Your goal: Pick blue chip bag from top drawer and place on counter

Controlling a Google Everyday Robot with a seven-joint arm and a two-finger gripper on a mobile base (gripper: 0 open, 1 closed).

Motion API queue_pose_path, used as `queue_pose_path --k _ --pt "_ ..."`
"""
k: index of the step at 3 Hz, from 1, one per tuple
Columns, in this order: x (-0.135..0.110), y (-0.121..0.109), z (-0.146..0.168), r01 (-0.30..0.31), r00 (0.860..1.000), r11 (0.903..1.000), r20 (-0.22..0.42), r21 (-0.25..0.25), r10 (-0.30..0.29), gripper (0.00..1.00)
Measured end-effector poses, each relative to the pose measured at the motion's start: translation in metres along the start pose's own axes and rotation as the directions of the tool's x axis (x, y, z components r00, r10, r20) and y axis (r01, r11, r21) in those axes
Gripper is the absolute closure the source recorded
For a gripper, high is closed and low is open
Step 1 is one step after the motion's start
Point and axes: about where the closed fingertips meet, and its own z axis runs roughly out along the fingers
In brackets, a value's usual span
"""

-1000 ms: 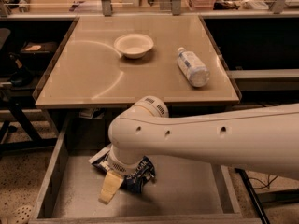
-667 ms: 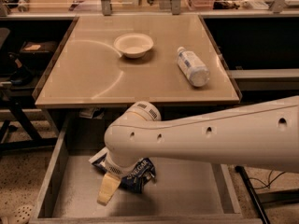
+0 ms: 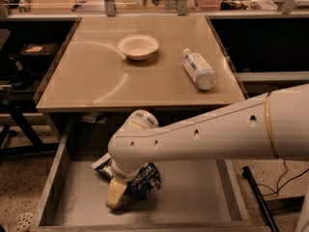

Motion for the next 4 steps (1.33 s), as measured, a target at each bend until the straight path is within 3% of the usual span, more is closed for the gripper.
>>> queue_pose_path --k 1,4 --pt "0.0042 -0.0043 0.0109 0.009 1.000 0.9998 -0.018 0.017 -0.009 0.18" --pt "0.0042 -0.0047 0.0109 0.010 1.000 0.9998 -0.018 0.018 -0.010 0.87"
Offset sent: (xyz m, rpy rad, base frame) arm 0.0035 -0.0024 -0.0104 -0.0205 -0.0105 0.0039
